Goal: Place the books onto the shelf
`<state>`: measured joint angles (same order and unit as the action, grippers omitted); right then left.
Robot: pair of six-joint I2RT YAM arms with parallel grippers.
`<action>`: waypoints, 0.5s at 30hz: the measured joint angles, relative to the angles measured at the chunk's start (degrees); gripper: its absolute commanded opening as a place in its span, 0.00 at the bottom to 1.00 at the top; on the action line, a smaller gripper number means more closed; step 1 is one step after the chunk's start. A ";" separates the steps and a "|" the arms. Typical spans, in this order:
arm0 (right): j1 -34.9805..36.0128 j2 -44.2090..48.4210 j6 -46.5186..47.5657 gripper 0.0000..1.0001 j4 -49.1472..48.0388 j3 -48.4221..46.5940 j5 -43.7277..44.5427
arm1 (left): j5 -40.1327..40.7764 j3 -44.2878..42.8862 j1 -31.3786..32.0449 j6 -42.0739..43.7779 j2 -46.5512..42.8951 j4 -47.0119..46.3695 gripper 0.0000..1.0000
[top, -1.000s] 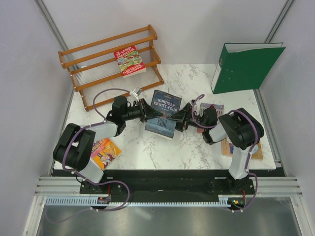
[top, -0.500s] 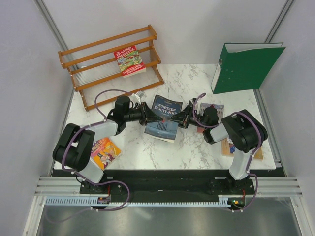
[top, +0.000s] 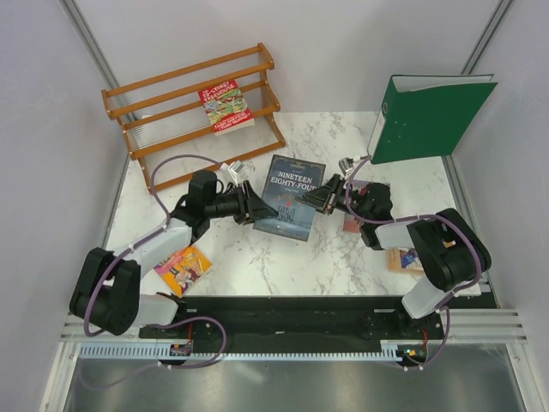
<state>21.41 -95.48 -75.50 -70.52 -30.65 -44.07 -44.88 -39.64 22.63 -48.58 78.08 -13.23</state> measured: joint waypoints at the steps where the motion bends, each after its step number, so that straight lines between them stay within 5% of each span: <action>1: -0.15 1.11 0.81 0.00 0.28 0.00 0.39 | 0.00 0.46 0.00 0.26 -1.40 0.59 0.49; 9: -0.63 3.74 3.39 0.00 2.75 0.00 1.22 | 1.44 4.85 0.00 0.74 -8.90 4.79 0.41; 13: -0.55 3.74 3.61 0.00 3.82 0.00 1.07 | 1.68 6.64 0.00 0.70 -11.63 5.77 0.23; 15: -0.46 3.74 3.56 0.00 4.15 0.00 1.07 | 1.62 7.06 0.00 0.70 -12.92 5.57 0.05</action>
<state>20.95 -91.74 -71.94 -66.37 -30.65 -43.00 -43.27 -32.58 22.63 -47.88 65.17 -7.66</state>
